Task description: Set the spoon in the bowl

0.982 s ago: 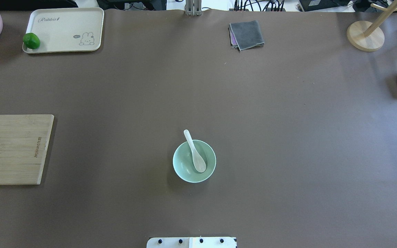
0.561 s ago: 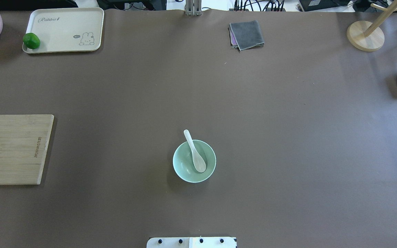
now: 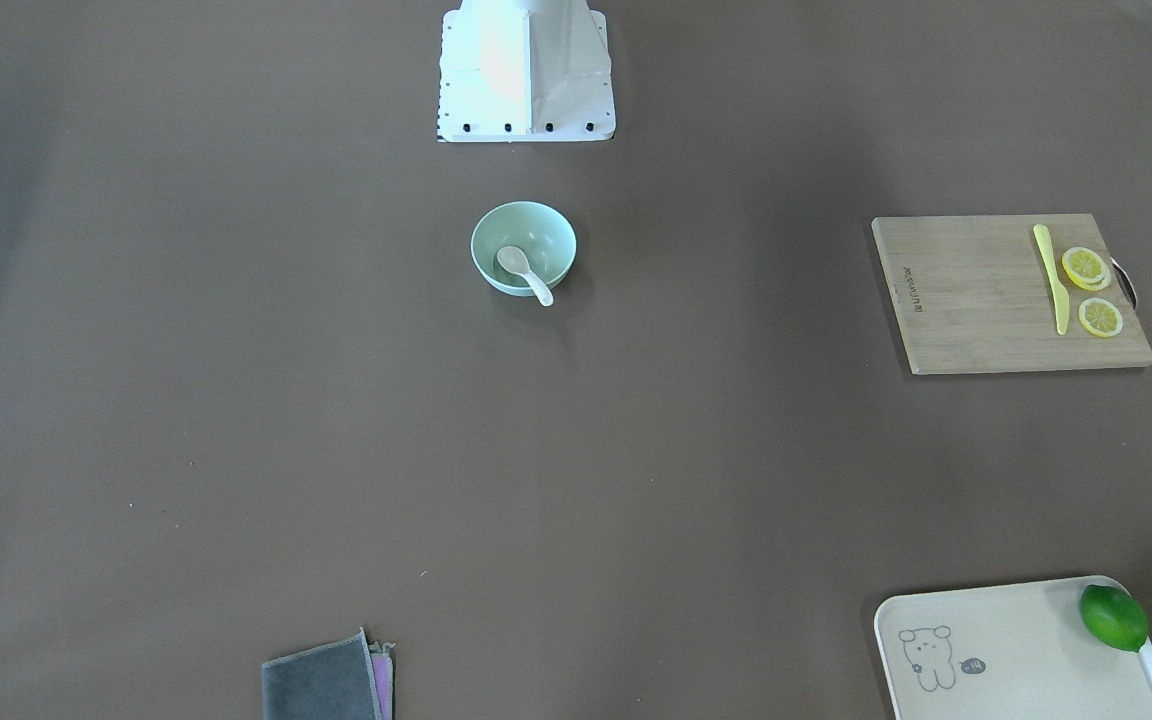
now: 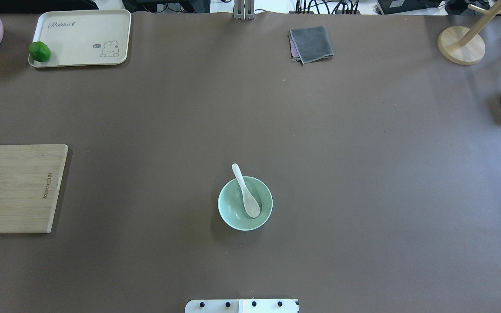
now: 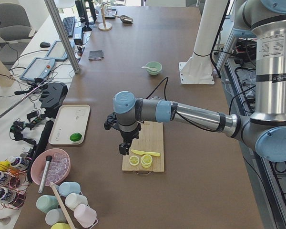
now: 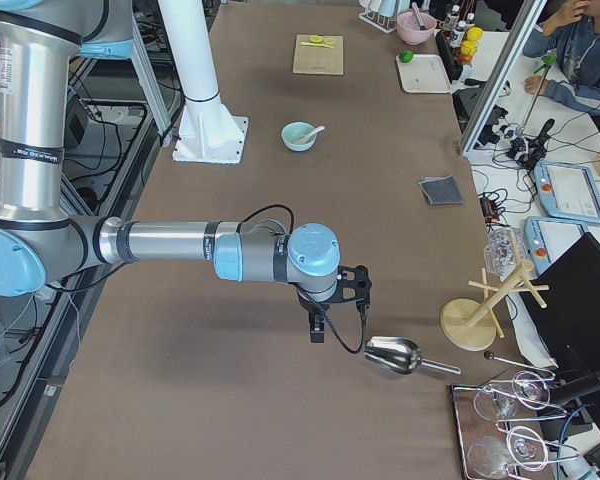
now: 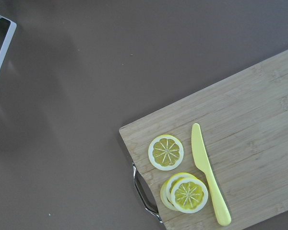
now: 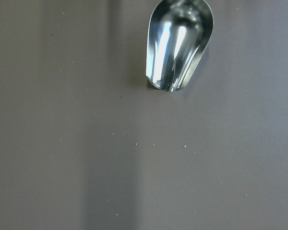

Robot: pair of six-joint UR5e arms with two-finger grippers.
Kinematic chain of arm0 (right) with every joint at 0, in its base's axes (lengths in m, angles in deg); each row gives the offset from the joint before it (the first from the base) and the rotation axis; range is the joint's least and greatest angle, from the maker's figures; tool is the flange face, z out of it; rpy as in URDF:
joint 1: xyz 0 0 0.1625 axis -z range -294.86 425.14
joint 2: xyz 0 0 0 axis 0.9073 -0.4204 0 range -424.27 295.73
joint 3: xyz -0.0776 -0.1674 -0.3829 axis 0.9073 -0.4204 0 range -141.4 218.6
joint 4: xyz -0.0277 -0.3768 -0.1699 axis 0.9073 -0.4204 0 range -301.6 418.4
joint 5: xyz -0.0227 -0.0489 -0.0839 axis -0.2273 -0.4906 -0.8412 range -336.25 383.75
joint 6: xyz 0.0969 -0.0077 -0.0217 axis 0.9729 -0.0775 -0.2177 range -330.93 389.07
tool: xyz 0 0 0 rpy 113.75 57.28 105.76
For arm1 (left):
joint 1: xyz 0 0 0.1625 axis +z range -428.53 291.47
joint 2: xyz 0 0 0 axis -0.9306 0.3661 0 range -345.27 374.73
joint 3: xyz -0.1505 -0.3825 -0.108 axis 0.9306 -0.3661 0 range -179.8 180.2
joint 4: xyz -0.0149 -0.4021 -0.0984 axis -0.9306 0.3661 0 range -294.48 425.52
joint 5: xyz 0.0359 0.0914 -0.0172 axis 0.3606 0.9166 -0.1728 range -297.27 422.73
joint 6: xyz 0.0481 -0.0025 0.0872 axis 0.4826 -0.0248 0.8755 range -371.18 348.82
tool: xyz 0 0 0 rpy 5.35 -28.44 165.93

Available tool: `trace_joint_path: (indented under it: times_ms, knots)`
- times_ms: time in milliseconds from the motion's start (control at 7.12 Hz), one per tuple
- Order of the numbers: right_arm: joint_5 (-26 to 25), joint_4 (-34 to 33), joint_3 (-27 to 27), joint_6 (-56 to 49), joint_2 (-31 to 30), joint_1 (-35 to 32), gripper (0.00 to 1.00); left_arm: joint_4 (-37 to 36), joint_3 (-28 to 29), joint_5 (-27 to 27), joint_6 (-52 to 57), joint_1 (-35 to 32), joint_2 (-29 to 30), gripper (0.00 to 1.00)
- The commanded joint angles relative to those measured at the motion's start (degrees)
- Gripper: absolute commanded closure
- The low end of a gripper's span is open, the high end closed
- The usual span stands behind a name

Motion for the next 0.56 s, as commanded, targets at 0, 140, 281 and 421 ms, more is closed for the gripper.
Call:
trace_joint_path:
  times_ms: [0,140,281,421]
  knots:
    - [0.0,-0.08,0.0,0.0,0.13,0.0,0.0,-0.09,0.24,0.22,-0.16,-0.05,0.08,0.02]
    - [0.0,-0.08,-0.17,0.0,0.31,0.08,0.0,0.0,0.06,0.05,-1.72,-0.05,0.08,0.02]
    - [0.0,-0.08,-0.17,0.0,0.14,0.0,0.0,0.0,-0.11,-0.04,-3.65,-0.05,0.26,0.02]
    - [0.0,-0.08,-0.09,0.0,-0.04,0.0,0.0,0.0,-0.2,0.13,-3.67,-0.05,0.26,0.02]
